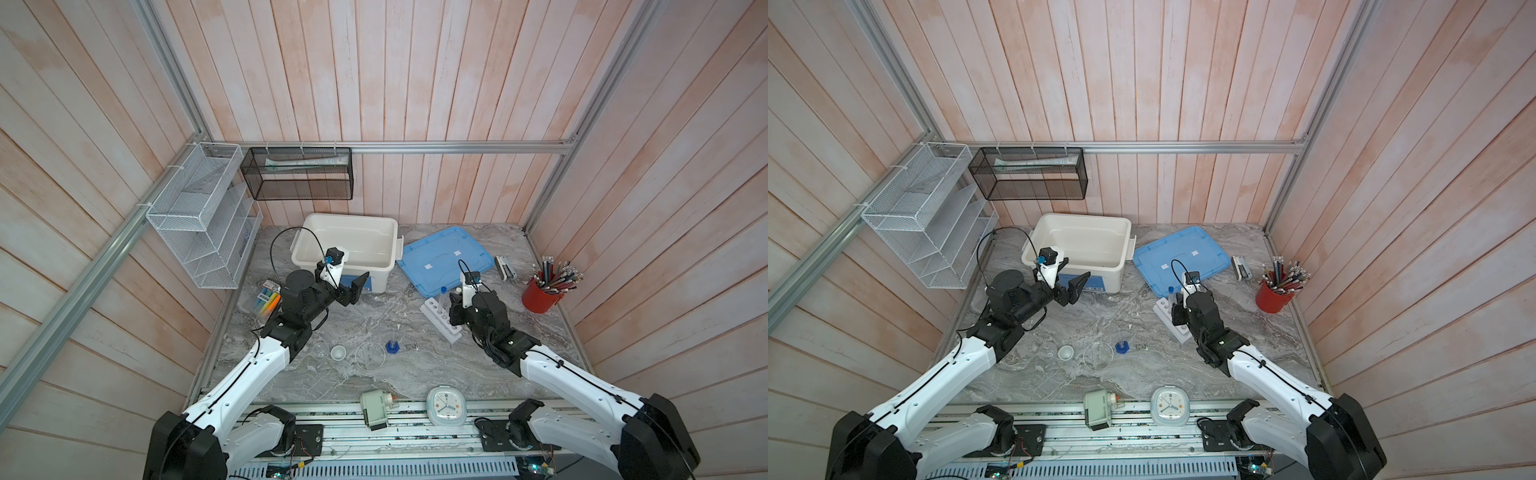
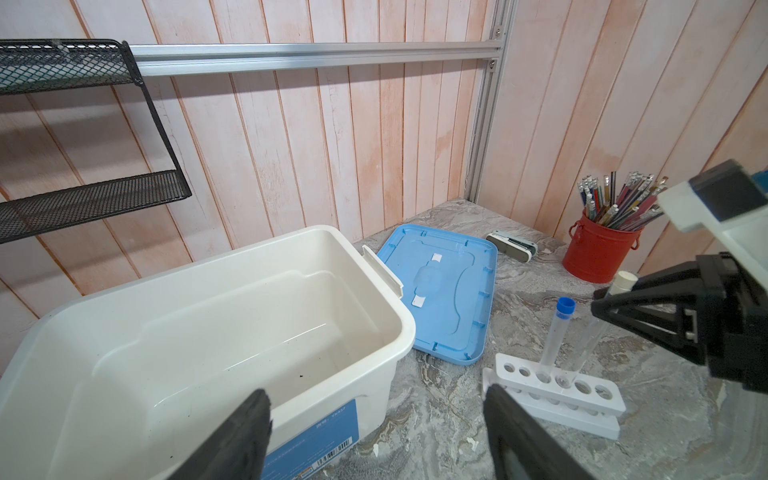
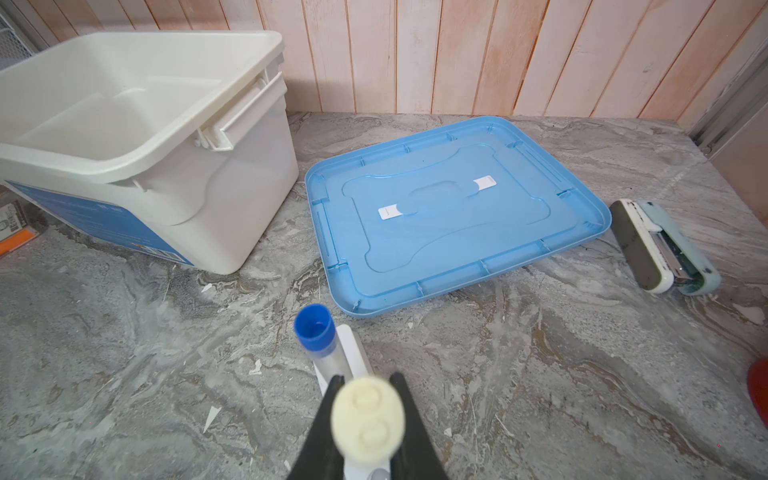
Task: Organize the chemistry lab equipment
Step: 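Lower the glass tube into a hole of the white rack with the right gripper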
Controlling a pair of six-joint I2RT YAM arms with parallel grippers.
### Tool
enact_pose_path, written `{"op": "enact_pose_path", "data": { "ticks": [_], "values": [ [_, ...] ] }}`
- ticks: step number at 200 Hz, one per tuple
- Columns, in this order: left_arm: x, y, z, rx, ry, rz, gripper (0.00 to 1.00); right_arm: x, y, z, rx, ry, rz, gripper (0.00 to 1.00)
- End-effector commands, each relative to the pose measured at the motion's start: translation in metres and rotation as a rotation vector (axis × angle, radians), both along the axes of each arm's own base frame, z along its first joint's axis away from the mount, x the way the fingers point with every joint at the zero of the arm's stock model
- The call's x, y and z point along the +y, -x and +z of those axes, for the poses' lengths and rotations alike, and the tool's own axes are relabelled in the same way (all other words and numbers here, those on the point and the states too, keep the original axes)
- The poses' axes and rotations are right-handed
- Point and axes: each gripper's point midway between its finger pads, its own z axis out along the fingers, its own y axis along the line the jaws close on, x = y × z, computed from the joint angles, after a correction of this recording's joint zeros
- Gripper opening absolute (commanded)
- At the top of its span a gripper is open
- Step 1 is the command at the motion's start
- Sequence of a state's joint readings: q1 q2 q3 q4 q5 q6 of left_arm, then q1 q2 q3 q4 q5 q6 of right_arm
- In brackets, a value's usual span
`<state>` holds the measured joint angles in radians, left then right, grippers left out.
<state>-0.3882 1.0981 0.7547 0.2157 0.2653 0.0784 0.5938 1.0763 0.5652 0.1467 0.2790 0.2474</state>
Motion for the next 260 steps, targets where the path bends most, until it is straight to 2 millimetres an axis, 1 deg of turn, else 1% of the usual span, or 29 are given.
{"op": "enact_pose_path", "data": {
  "ticks": [1,60,104,149,203,260],
  "values": [
    [-0.002,0.001,-0.001,0.009,-0.005,-0.016,0.82,-0.001,-0.003,0.002,-0.02,-0.025,-0.016,0.05],
    [-0.002,0.001,0.0,0.007,-0.004,-0.019,0.82,-0.002,-0.003,-0.008,-0.015,-0.024,-0.02,0.05],
    [-0.001,0.001,-0.001,0.007,-0.008,-0.015,0.82,0.0,-0.005,-0.021,0.011,-0.013,-0.022,0.05],
    [-0.002,0.001,-0.001,0.007,-0.008,-0.018,0.82,0.001,-0.005,-0.026,0.016,-0.011,-0.021,0.05],
    [-0.001,0.003,0.002,0.0,-0.008,-0.017,0.82,0.003,-0.006,-0.04,0.045,-0.001,-0.012,0.05],
    [-0.001,0.004,0.003,-0.003,-0.009,-0.023,0.82,0.006,-0.006,-0.045,0.06,0.006,0.0,0.05]
  ]
}}
